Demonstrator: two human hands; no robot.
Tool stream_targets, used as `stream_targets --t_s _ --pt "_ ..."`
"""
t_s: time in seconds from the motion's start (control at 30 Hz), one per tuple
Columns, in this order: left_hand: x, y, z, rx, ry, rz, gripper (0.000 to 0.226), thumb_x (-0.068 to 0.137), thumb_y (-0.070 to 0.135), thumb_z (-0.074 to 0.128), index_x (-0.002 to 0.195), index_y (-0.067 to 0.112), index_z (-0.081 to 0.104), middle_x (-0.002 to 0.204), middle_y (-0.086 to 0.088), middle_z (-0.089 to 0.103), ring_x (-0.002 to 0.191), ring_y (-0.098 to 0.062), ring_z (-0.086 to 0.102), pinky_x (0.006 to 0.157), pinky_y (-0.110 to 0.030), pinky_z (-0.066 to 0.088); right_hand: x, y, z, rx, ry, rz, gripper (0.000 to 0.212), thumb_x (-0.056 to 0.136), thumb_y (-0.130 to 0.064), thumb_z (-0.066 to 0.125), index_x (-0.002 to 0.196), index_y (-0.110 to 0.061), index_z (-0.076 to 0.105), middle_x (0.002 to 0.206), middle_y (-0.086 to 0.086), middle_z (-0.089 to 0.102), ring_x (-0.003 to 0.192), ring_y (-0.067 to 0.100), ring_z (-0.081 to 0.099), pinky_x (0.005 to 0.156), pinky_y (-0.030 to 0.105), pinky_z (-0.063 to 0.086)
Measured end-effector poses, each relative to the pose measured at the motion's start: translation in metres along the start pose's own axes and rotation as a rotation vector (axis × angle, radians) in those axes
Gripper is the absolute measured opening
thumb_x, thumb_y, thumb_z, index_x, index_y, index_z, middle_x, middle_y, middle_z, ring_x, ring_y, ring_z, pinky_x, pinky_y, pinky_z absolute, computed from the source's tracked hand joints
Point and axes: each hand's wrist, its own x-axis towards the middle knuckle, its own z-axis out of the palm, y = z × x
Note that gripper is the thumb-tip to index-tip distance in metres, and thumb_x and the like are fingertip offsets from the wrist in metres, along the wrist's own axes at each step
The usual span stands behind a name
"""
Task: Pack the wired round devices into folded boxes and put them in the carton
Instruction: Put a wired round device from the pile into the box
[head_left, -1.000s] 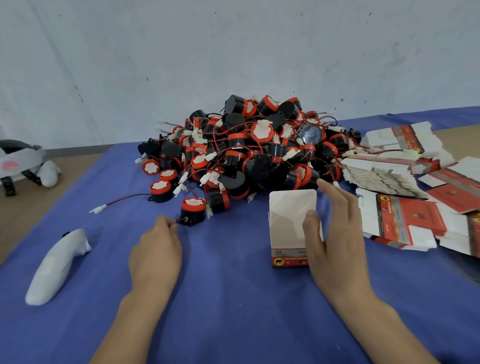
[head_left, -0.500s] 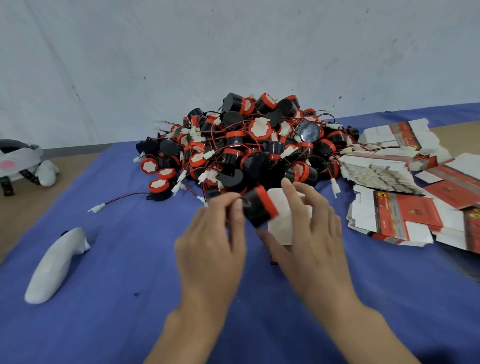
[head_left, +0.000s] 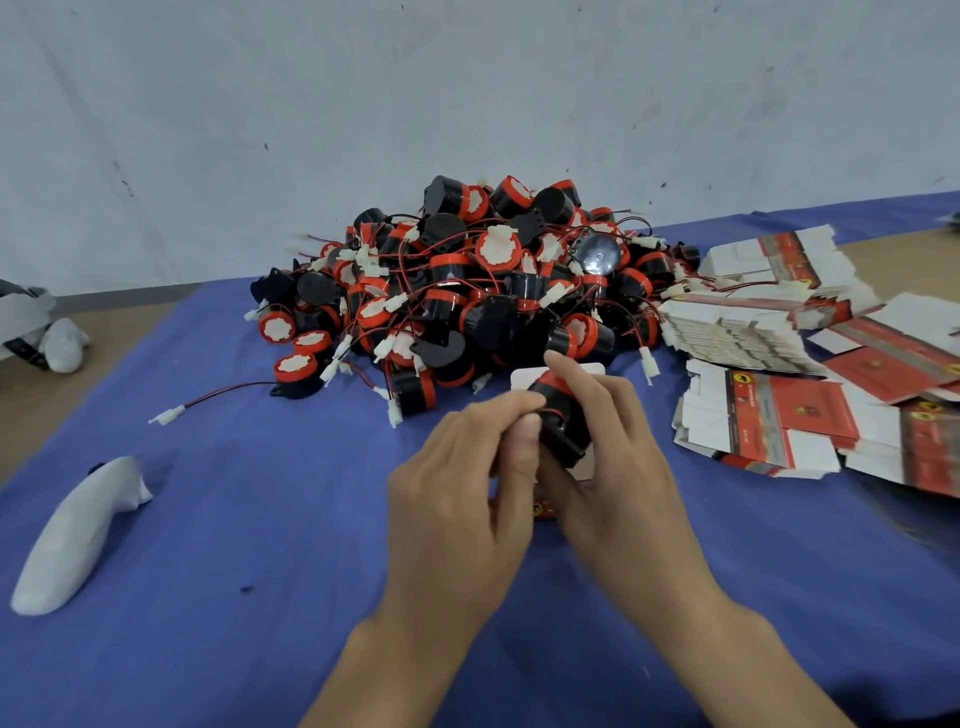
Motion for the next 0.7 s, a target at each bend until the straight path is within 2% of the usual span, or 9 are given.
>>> stream_targets --t_s 0.03,0.13,0.2,0.3,0.4,0.53,0.63,0.7 --pt "0.001 -0.001 -0.001 -0.013 -0.003 -0.025 0.02 0.106 0.032 0.043 0.119 0.03 0.057 0.099 0.017 0.061 0.074 0.002 0.058 0.059 -0.015 0.046 0.0 -0.002 -0.001 0.014 -0.002 -0.001 0.054 0.097 -0.039 0.053 0.146 -0.044 0.031 0.123 -0.029 0.038 0.107 -0.002 0.053 0.077 0.023 0.052" --pt "0.004 -0.004 -0.003 -0.094 -0.019 -0.124 0.022 0.105 0.029 0.045 0.119 0.032 0.061 0.102 0.024 0.064 0.079 0.003 0.062 0.062 -0.009 0.042 0.0 -0.004 -0.002 0.091 -0.014 -0.015 0.051 0.097 -0.035 0.055 0.144 -0.038 0.038 0.129 -0.021 0.044 0.114 0.001 0.054 0.084 0.022 0.053" --pt "0.005 -0.006 -0.003 -0.163 -0.036 -0.195 0.022 0.104 0.027 0.046 0.116 0.034 0.063 0.09 0.026 0.064 0.07 0.001 0.061 0.062 -0.007 0.041 0.0 -0.005 -0.003 0.119 -0.018 -0.031 0.049 0.096 -0.035 0.054 0.144 -0.033 0.041 0.131 -0.019 0.045 0.116 -0.003 0.053 0.088 0.015 0.05" --pt "0.005 -0.007 -0.003 -0.23 -0.045 -0.272 0.022 0.102 0.032 0.047 0.11 0.04 0.066 0.074 0.02 0.062 0.055 -0.013 0.052 0.049 -0.02 0.04 0.0 -0.005 -0.003 0.172 -0.012 -0.02 0.047 0.098 -0.03 0.059 0.142 -0.032 0.043 0.13 -0.018 0.048 0.118 -0.003 0.053 0.09 0.011 0.048" --pt "0.004 -0.005 -0.003 -0.329 -0.06 -0.367 0.022 0.099 0.036 0.051 0.109 0.041 0.07 0.065 0.007 0.059 0.052 -0.023 0.045 0.047 -0.038 0.039 0.001 -0.004 -0.004 0.219 0.01 -0.012 0.047 0.097 -0.026 0.061 0.14 -0.032 0.044 0.126 -0.021 0.049 0.12 -0.002 0.053 0.092 0.007 0.043" --pt "0.007 -0.007 -0.006 -0.494 -0.131 -0.531 0.017 0.097 0.035 0.056 0.098 0.039 0.073 0.05 0.013 0.044 0.046 -0.008 0.03 0.043 -0.021 0.029 0.0 -0.002 -0.006 0.278 0.003 0.017 0.047 0.097 -0.026 0.062 0.139 -0.035 0.045 0.126 -0.02 0.052 0.122 0.007 0.055 0.092 0.011 0.045" --pt "0.01 -0.012 -0.009 -0.704 -0.255 -0.713 0.02 0.093 0.045 0.063 0.081 0.03 0.067 0.046 0.009 0.03 0.041 -0.01 0.021 0.041 -0.022 0.024 -0.001 -0.002 -0.009 0.328 -0.009 0.034 0.044 0.097 -0.029 0.062 0.136 -0.039 0.047 0.125 -0.017 0.055 0.122 0.012 0.055 0.092 0.015 0.047" --pt "0.012 -0.015 -0.01 -0.83 -0.312 -0.812 0.022 0.09 0.043 0.067 0.073 0.029 0.064 0.045 0.008 0.028 0.04 -0.01 0.019 0.041 -0.021 0.023 -0.001 -0.005 -0.011 0.409 -0.028 0.066 0.042 0.096 -0.028 0.063 0.133 -0.043 0.049 0.124 -0.015 0.058 0.121 0.014 0.057 0.089 0.014 0.048"
